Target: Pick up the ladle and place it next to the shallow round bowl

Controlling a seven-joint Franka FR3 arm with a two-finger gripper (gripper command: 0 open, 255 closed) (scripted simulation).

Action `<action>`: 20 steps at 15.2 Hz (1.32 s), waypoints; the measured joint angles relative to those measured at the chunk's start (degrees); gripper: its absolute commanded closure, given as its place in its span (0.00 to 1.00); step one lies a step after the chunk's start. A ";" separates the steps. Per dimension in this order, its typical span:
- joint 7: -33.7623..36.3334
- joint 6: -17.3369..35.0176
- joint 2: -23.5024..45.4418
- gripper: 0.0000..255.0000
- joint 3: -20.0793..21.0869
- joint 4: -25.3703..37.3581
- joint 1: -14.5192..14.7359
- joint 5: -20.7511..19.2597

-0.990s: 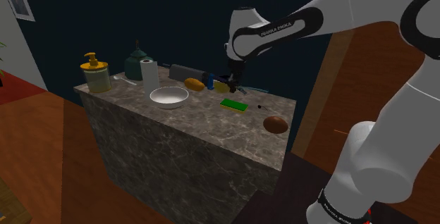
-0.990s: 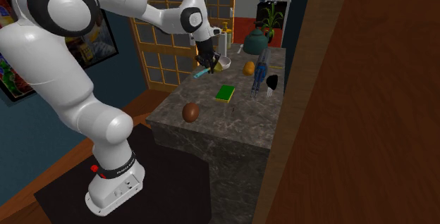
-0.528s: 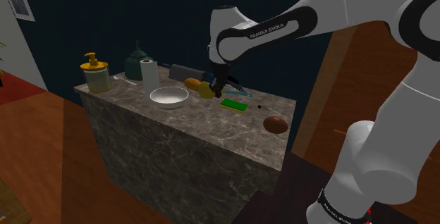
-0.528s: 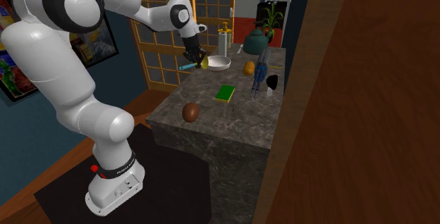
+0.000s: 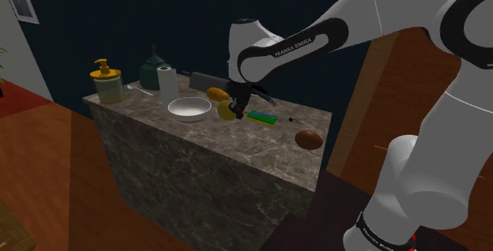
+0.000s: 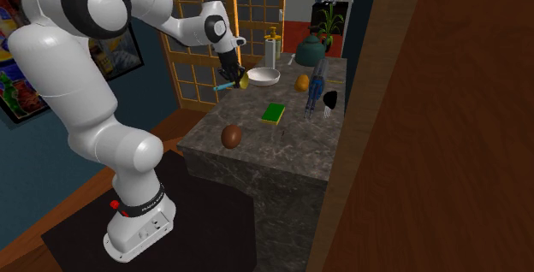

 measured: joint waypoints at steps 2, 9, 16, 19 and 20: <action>0.21 1.32 0.59 1.00 -0.05 -0.74 -0.04 -0.11; 1.06 6.60 3.23 1.00 -0.24 -3.42 -0.23 -0.62; 2.13 12.12 6.05 1.00 -0.41 -6.11 -0.41 -1.33; 2.28 12.63 6.45 1.00 -0.41 -6.22 -0.41 -1.39; 2.28 12.67 6.45 1.00 -0.42 -6.26 -0.42 -1.40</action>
